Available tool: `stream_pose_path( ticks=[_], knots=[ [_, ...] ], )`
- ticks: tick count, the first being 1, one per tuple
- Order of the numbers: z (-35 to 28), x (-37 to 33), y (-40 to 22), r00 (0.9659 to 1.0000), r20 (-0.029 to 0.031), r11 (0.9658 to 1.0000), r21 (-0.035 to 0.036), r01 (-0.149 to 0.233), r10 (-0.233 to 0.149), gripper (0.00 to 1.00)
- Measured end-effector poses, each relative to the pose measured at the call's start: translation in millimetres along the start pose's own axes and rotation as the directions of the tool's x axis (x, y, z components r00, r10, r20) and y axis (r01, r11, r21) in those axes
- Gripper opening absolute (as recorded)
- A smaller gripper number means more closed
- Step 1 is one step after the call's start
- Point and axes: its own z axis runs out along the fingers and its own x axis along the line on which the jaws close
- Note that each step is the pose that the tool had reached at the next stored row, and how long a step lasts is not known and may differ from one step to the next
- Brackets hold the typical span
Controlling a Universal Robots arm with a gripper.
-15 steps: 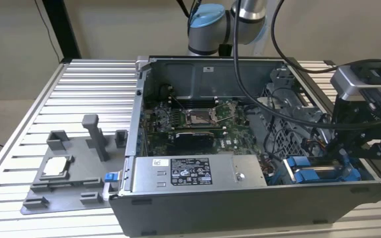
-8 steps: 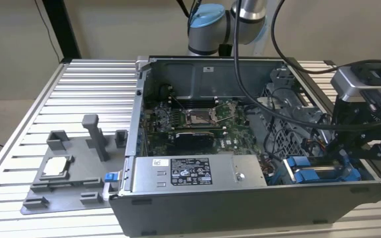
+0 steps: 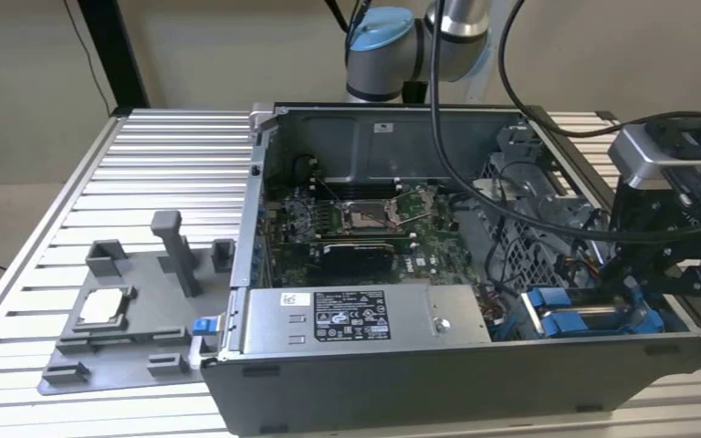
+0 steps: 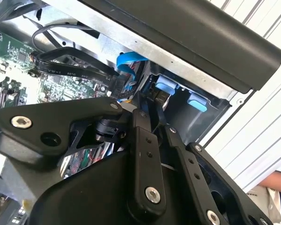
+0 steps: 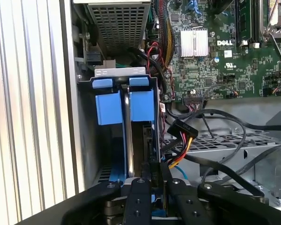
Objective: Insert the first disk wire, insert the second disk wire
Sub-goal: 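Insert the second disk wire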
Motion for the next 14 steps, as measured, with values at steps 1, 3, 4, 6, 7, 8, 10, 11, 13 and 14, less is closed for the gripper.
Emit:
stream_pose_path(
  ticks=[1,3,4,6,7,8,10,11,13,14],
  knots=[
    [0.5,0.0,0.0,1.0,0.0002,1.0,0.0,0.0,0.0,0.0],
    [1.5,0.1,0.0,1.0,0.0001,1.0,0.0,0.0,0.0,0.0],
    [2.2,0.2,-0.1,1.0,0.0001,1.0,0.0,0.0,0.0,0.0],
    [3.9,0.3,-0.1,1.0,-0.0002,1.0,0.0,0.0,0.0,0.0],
    [4.4,0.4,-0.1,1.0,-0.0007,1.0,0.0,0.0,0.0,0.0],
    [4.9,0.4,-0.1,1.0,-0.0008,1.0,0.0,0.0,0.0,0.0],
    [5.5,0.5,-0.1,1.0,-0.0005,1.0,0.0,0.0,0.0,0.0],
    [5.7,0.5,-0.1,1.0,-0.0002,1.0,0.0,0.0,0.0,0.0],
    [5.9,0.5,-0.1,1.0,0.0001,1.0,0.0,0.0,0.0,0.0],
    [5.9,0.5,-0.1,1.0,0.0001,1.0,0.0,0.0,0.0,0.0]
  ],
)
